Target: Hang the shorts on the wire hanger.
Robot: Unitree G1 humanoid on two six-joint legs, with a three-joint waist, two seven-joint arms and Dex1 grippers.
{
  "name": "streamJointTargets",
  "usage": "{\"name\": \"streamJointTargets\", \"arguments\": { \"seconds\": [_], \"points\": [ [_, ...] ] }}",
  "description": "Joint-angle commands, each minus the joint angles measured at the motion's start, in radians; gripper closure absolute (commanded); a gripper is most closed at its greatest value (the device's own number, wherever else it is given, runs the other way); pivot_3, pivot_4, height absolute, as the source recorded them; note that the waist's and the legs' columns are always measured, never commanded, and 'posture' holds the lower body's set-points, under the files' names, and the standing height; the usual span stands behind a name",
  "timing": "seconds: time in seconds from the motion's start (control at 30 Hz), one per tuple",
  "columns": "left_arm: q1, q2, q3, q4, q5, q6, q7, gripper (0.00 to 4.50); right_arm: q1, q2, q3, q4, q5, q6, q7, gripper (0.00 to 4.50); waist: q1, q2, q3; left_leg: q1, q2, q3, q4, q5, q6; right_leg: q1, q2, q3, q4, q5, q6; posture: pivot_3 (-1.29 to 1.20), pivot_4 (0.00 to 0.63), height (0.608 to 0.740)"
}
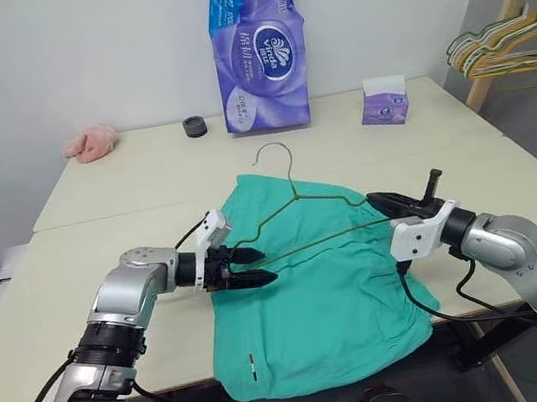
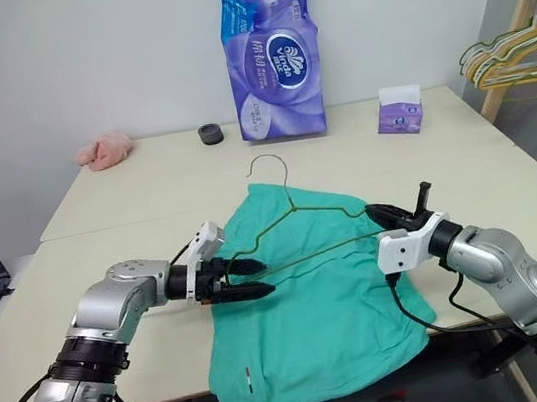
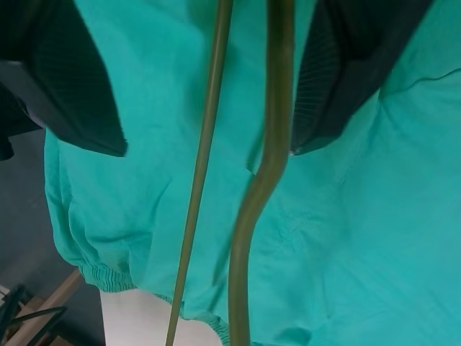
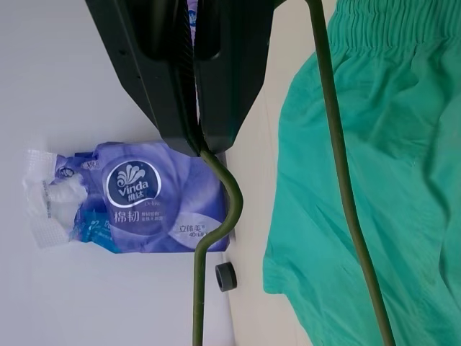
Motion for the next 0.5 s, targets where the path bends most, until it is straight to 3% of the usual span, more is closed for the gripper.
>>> {"name": "streamJointTargets", "arguments": {
  "seconds": [0.03,0.3,0.5],
  "points": [
    [0.006,0.002,0.002,-0.05,-0.016,0.011,-0.016,2.07,-0.016,0.005,-0.034,-0.047,0.021,-0.016,-0.002,4.5,-0.001,0.0,0.0,0.0,0.0,0.0,0.0,0.0,0.0,0.0,0.0,0.0,0.0,0.0,0.0,-0.12,0.034,0.74],
    [0.04,-0.006,0.001,-0.099,-0.026,0.038,-0.016,4.47,-0.021,0.03,-0.049,-0.056,0.046,-0.006,-0.008,4.5,-0.001,0.0,0.0,0.0,0.0,0.0,0.0,0.0,0.0,0.0,0.0,0.0,0.0,0.0,0.0,-0.12,0.038,0.74],
    [0.047,-0.011,0.006,-0.112,-0.03,0.046,-0.008,4.49,-0.021,0.003,-0.042,-0.055,0.039,-0.063,0.019,4.5,-0.001,0.0,0.0,0.0,0.0,0.0,0.0,0.0,0.0,0.0,0.0,0.0,0.0,0.0,0.0,-0.12,0.042,0.74]
  ]
}}
